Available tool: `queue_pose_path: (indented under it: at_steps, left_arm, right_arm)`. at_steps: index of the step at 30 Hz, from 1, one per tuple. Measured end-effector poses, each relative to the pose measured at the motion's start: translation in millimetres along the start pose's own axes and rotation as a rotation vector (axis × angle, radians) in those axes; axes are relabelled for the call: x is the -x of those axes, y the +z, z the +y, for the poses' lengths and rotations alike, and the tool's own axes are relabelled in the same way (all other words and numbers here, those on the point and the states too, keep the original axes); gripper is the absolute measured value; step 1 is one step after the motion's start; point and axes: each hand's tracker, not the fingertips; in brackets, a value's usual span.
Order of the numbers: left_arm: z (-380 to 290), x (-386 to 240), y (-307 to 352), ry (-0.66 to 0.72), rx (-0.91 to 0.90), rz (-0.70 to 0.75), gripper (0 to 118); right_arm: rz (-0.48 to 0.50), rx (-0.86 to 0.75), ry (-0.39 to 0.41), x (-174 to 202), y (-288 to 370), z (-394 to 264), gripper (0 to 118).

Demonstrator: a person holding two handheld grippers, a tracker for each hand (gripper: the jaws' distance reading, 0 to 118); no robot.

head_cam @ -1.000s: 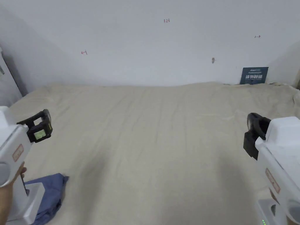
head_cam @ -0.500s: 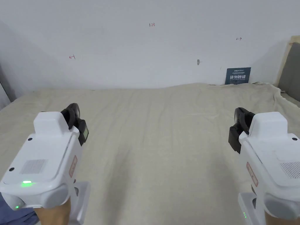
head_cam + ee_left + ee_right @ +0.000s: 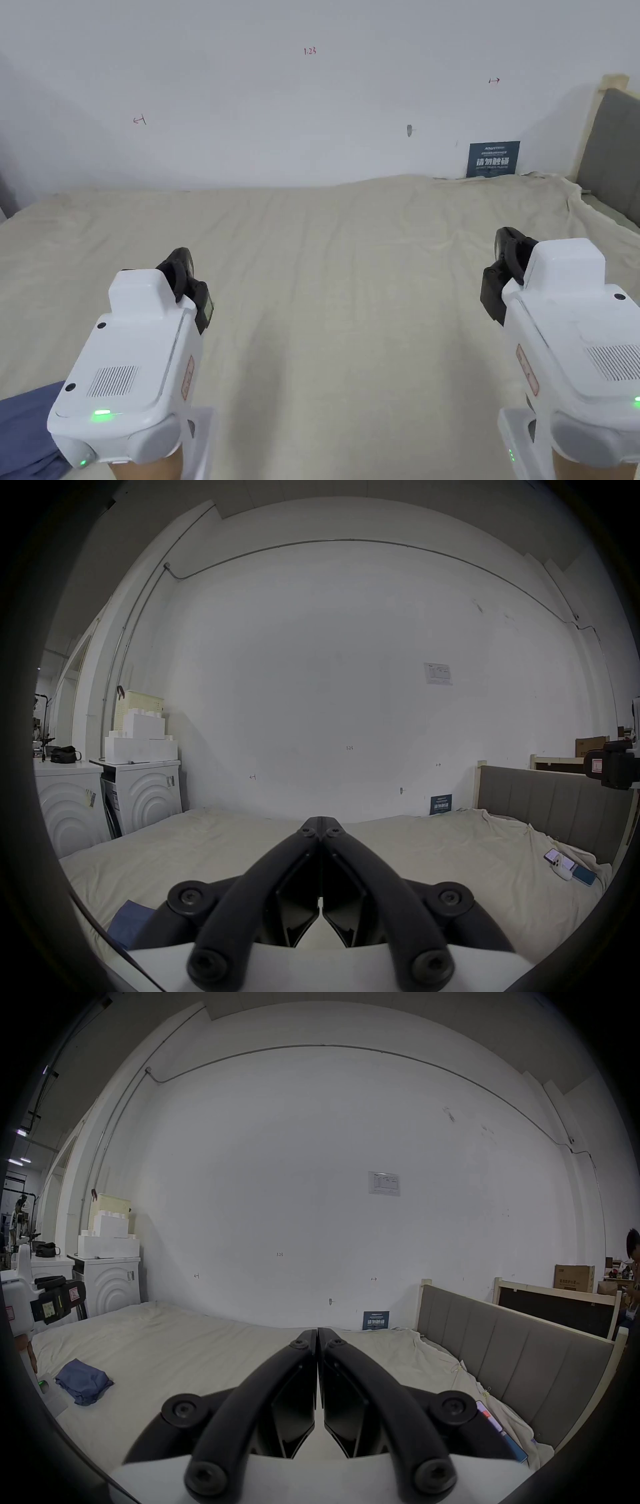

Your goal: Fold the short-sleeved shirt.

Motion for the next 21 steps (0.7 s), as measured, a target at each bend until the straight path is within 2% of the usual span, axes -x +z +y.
queue_pose_path:
  at_steps: [21]
  left_arm:
    - [-2.7, -3.9, 3.7, 0.003, 0.011, -0.023, 0]
  right_arm:
    - [-0.007, -0.003, 0.002, -1.0, 5.0, 1.7, 0]
